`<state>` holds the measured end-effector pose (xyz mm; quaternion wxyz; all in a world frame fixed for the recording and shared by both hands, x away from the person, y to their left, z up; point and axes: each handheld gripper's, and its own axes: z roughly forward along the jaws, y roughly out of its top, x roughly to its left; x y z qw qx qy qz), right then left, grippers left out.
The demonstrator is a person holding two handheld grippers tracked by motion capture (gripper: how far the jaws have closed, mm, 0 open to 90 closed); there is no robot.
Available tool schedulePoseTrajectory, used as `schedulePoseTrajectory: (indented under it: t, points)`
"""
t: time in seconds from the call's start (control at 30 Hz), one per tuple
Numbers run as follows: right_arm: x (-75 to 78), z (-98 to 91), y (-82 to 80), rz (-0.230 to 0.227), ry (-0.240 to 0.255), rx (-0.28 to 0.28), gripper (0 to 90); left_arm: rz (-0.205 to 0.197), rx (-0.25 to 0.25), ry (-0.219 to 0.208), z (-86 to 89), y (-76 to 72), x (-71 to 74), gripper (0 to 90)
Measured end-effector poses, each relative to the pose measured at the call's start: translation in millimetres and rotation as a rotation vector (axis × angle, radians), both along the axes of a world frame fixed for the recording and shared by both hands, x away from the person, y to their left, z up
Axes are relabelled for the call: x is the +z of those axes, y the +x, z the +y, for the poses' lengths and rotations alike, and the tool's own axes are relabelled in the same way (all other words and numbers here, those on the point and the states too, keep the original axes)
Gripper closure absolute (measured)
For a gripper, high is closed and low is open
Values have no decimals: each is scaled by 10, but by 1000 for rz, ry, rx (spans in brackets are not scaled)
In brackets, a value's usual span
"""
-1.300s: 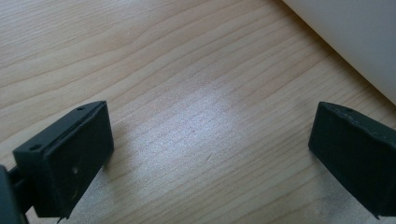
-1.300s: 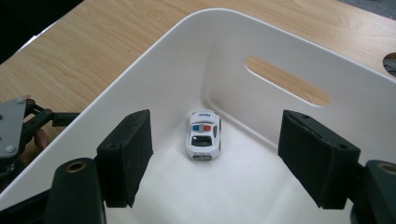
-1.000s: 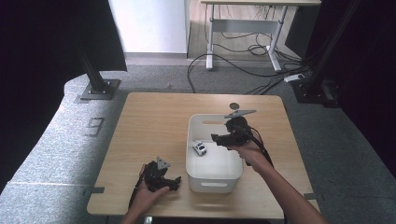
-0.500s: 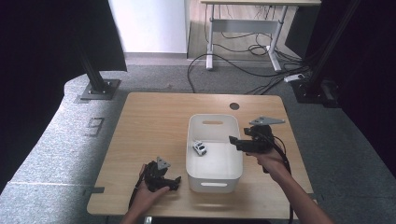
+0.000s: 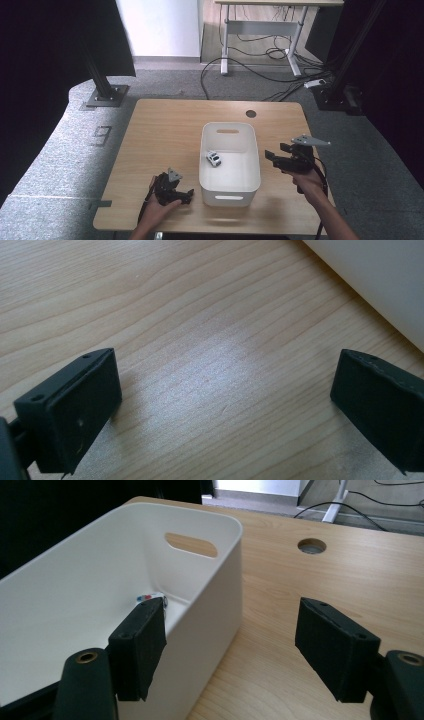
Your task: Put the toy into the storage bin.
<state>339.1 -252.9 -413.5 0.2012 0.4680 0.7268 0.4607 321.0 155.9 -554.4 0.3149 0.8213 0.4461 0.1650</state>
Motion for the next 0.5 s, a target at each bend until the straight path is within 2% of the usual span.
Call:
schedulePoseTrajectory:
  t: [0.2,0.5]
  points:
    - [-133,-79,-10,9,-15,-15,278,0,0,0,0,0,0,0]
    - [-178,-105,-11,2,-2,-16,275,0,1,0,0,0,-1,0]
